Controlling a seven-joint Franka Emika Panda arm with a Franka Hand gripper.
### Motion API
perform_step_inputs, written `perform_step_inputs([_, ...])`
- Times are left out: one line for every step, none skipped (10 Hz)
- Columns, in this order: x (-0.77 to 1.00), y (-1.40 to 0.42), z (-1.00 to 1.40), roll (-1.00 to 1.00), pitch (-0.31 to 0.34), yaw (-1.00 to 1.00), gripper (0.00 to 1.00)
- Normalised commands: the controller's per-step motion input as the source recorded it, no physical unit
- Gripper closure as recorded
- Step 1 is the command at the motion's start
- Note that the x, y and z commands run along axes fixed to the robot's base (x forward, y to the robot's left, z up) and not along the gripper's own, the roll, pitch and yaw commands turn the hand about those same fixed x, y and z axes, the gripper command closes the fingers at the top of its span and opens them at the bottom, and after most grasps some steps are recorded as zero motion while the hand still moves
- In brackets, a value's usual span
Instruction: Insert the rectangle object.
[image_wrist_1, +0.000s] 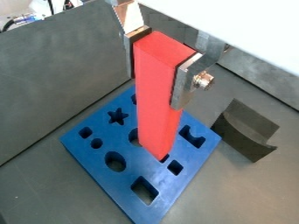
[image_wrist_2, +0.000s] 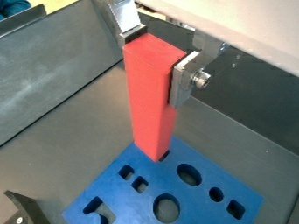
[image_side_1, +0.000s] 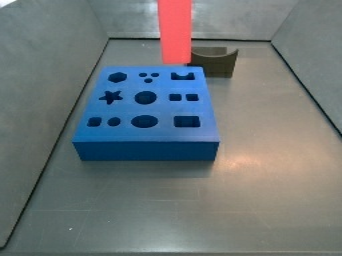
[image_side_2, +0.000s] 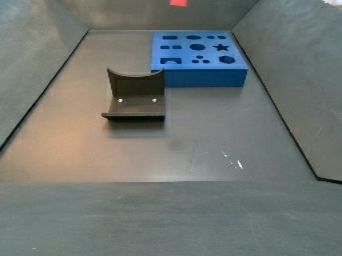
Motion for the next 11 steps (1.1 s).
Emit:
perform_step_inputs([0.0, 0.0, 0.0, -0.01, 0.0, 0.0, 1.0])
perform_step_inputs([0.0, -0.08, -0.35, -0.02, -0.069, 0.0, 1.0])
perform_step_inputs([0.17, -0.26, -1.0, 0.0, 0.0, 0.04, 1.0])
perform_step_inputs([0.19, -0.33, -1.0, 0.0, 0.0, 0.05, 1.0])
perform_step_inputs([0.27, -0.42, -1.0, 0.0, 0.0, 0.0, 1.0])
perform_step_inputs([0.45, -0.37, -1.0, 0.0, 0.013, 0.0, 1.0])
perform_step_inputs([0.56, -0.18, -0.8, 0.07, 0.064, 0.0, 1.0])
perform_step_inputs([0.46, -0.07, -0.61, 0.18, 0.083, 0.01, 1.0])
perform_step_inputs([0.29, 0.0, -0.51, 0.2, 0.064, 0.03, 1.0])
perform_step_inputs([0.11, 0.0, -0.44, 0.15, 0.043, 0.05, 1.0])
perform_step_inputs([0.0, 0.01, -0.37, 0.07, 0.0, 0.07, 1.0])
